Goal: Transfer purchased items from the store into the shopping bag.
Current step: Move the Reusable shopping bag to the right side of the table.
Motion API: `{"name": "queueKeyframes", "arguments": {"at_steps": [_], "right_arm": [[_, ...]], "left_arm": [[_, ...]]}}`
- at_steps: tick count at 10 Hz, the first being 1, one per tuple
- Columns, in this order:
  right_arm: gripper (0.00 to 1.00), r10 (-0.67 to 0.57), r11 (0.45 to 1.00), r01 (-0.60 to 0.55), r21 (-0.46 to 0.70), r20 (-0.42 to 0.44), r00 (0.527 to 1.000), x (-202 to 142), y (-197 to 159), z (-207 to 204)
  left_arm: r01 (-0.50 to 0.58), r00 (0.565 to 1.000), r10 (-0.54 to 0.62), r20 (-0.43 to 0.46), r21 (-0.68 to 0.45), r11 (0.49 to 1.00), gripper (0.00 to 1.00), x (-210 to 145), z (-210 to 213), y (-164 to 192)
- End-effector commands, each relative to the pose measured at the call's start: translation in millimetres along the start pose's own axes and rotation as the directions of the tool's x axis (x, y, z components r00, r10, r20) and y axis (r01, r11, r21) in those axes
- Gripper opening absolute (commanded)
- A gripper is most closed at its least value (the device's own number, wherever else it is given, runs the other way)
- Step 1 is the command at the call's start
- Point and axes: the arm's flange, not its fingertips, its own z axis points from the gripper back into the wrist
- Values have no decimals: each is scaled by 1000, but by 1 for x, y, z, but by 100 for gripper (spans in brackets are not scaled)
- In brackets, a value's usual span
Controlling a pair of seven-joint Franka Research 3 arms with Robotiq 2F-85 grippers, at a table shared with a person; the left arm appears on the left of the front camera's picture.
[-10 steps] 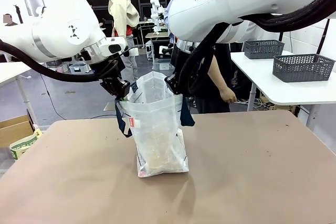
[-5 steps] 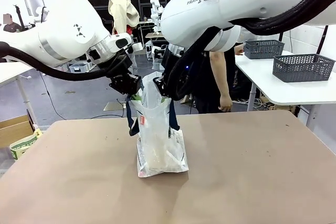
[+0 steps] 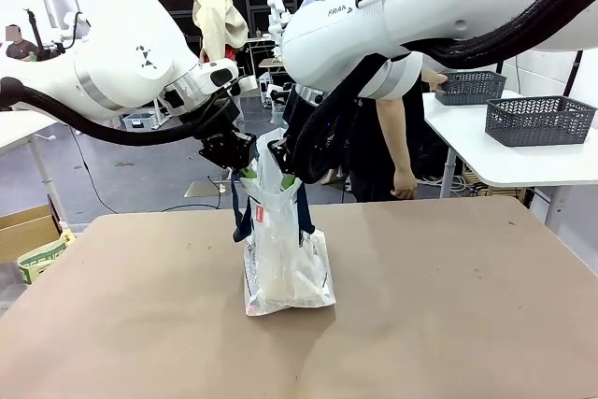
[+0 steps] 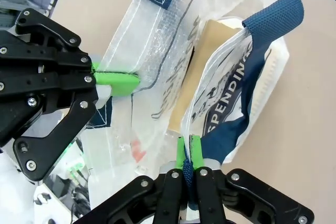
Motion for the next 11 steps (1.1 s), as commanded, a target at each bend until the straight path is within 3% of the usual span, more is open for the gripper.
{"name": "queueKeyframes", "arguments": {"at_steps": [1,5,9,11], "right_arm": [[0,0,1000,0,0,2,1000,0,0,0],[0,100,994,-105,44,105,989,-11,11,-13],[0,154,987,-159,36,112,982,-14,21,-15],[0,148,987,-154,35,136,980,-13,23,-14]], "left_arm": [[0,1000,0,1,0,1000,0,0,0,0],[-129,992,130,0,-104,986,0,11,-8,3],[-253,967,253,-20,-143,957,0,18,-12,9],[-257,966,257,-23,-153,954,0,20,-13,7]]}}
